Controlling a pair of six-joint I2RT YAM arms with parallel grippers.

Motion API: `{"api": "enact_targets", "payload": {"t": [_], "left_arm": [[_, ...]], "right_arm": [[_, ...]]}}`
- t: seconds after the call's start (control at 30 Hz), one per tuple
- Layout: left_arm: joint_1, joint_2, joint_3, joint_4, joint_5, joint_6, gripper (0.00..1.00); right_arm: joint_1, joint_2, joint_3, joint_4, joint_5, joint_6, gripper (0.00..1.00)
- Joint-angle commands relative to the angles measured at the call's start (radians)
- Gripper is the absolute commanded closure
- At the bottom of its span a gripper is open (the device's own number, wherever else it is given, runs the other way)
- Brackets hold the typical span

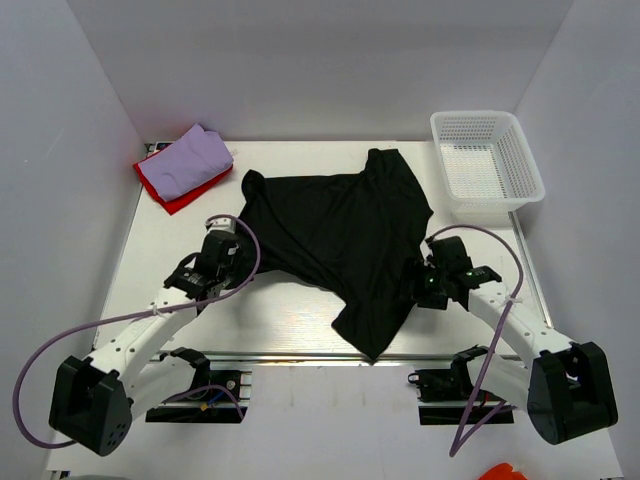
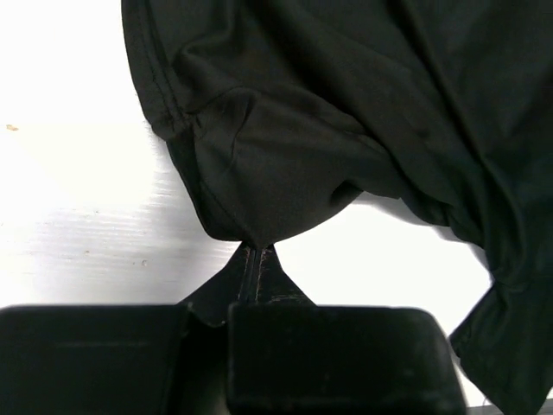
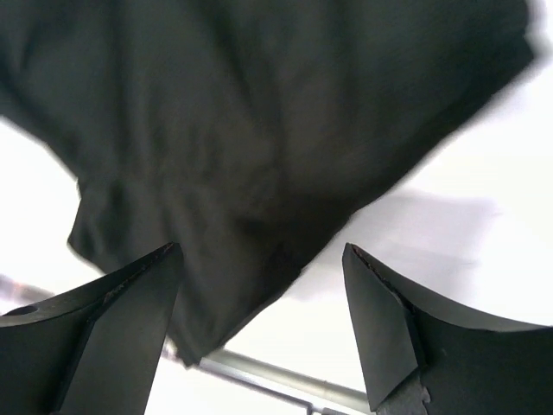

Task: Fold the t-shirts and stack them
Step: Flatten out the tshirt

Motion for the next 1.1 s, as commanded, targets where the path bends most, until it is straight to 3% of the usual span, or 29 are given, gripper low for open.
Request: {"api": "enact_targets", "payload": {"t": [0.0, 0.4, 0.57, 0.67, 0.8, 0.93, 0.97, 1.07], "left_arm": [[-0.004, -0.052, 0.032, -0.028, -0.029, -0.017, 1.00], [-0.004, -0.078, 0.043, -0.027, -0.061, -0.036, 1.00], [-0.004, -0.069, 0.033, -0.015, -0.052, -0.036, 1.00], [-0.004, -0.069, 0.033, -0.015, -0.052, -0.036, 1.00], [-0.004, -0.069, 0.033, -0.024, -0.061, -0.036, 1.00], [-0.004, -0.069, 0.033, -0.034, -0.070, -0.036, 1.00], [-0.004, -0.069, 0.033, -0.045, -0.070, -0.036, 1.00], [-0.004, -0.069, 0.043, -0.054, -0.080, -0.045, 1.00]], "right_arm": [[0.044, -0.004, -0.006, -0.023, -0.164, -0.052, 0.20], [0.207, -0.015, -0.104, -0.065, -0.181, 0.080, 0.23], [0.233, -0.027, -0.111, 0.003, -0.019, 0.169, 0.23], [0.221, -0.003, -0.071, -0.017, 0.211, 0.230, 0.23], [0.221, 0.111, -0.040, -0.015, 0.311, 0.324, 0.24], [0.221, 0.181, -0.023, 0.029, 0.262, 0.316, 0.41], [0.218, 0.186, -0.022, 0.023, 0.268, 0.323, 0.52], [0.221, 0.169, 0.012, -0.052, 0.349, 0.339, 0.72]]}}
